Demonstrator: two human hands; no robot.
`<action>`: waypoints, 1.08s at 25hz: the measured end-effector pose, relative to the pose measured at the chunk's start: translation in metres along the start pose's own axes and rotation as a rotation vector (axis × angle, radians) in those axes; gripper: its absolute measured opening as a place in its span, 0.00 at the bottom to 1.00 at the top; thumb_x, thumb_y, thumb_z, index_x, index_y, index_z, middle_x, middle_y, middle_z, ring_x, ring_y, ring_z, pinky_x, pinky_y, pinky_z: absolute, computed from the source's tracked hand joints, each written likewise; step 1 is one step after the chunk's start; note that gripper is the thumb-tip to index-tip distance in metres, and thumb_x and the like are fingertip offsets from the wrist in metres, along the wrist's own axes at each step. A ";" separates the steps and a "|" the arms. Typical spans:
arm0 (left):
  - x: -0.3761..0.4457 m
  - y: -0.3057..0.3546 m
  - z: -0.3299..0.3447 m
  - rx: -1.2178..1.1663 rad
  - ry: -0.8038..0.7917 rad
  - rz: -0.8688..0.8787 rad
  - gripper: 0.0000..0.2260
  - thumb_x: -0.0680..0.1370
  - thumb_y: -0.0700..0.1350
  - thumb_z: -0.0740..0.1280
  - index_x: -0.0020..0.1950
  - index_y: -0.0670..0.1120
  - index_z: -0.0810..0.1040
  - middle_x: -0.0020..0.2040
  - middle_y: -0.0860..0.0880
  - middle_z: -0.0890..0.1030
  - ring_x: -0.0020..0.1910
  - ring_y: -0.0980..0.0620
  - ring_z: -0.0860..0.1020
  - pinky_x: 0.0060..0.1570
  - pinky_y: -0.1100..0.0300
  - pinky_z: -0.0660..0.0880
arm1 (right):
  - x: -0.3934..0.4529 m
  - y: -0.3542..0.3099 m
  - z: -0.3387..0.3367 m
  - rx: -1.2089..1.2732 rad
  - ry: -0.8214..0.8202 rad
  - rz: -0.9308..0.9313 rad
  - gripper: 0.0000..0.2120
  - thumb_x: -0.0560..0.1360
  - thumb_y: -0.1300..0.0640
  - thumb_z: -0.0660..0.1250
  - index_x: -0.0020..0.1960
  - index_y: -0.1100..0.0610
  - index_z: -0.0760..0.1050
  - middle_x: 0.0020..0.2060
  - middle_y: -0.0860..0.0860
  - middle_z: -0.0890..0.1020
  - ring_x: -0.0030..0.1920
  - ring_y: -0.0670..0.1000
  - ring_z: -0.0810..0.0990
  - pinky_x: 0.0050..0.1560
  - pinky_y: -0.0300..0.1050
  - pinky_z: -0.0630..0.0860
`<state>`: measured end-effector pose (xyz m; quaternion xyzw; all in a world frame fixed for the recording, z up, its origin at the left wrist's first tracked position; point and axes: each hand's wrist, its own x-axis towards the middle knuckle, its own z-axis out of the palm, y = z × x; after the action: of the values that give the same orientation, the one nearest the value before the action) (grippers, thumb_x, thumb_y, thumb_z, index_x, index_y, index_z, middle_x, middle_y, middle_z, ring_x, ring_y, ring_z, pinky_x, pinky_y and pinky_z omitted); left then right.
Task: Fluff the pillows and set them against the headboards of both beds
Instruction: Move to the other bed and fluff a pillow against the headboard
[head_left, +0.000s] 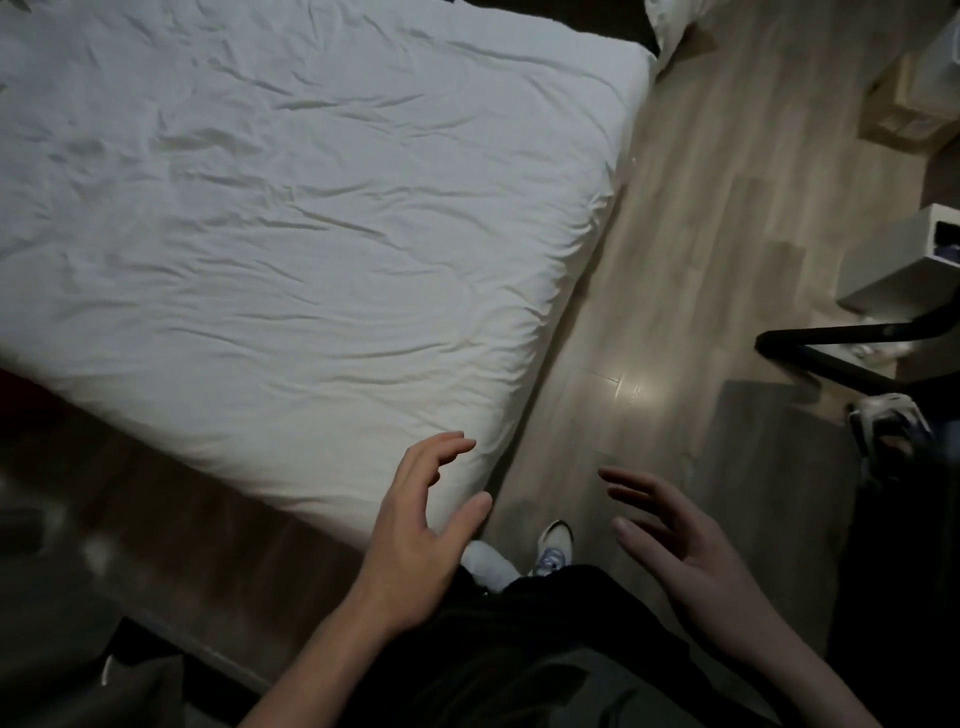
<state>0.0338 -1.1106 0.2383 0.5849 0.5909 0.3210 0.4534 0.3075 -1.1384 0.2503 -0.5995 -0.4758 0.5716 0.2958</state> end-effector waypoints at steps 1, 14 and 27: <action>0.006 0.010 0.011 0.010 0.000 0.015 0.20 0.77 0.54 0.68 0.69 0.55 0.76 0.70 0.56 0.76 0.72 0.51 0.74 0.68 0.48 0.74 | 0.005 -0.001 -0.016 -0.004 -0.004 -0.014 0.23 0.74 0.35 0.69 0.68 0.39 0.77 0.67 0.41 0.81 0.71 0.41 0.76 0.70 0.51 0.76; 0.116 0.034 0.043 -0.019 0.221 -0.099 0.21 0.76 0.57 0.67 0.69 0.58 0.75 0.71 0.57 0.75 0.72 0.52 0.73 0.69 0.48 0.73 | 0.159 -0.065 -0.093 -0.042 -0.198 -0.087 0.19 0.76 0.48 0.69 0.67 0.42 0.78 0.64 0.42 0.82 0.70 0.41 0.77 0.71 0.53 0.75; 0.399 0.129 0.116 0.027 0.004 0.030 0.20 0.78 0.57 0.66 0.69 0.56 0.76 0.70 0.58 0.75 0.73 0.52 0.73 0.69 0.49 0.73 | 0.314 -0.108 -0.260 0.011 0.041 -0.009 0.20 0.76 0.46 0.69 0.67 0.36 0.77 0.66 0.38 0.81 0.70 0.37 0.76 0.73 0.53 0.73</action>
<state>0.2294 -0.7224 0.2471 0.5992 0.5871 0.3209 0.4397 0.5003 -0.7635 0.2649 -0.6073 -0.4693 0.5604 0.3112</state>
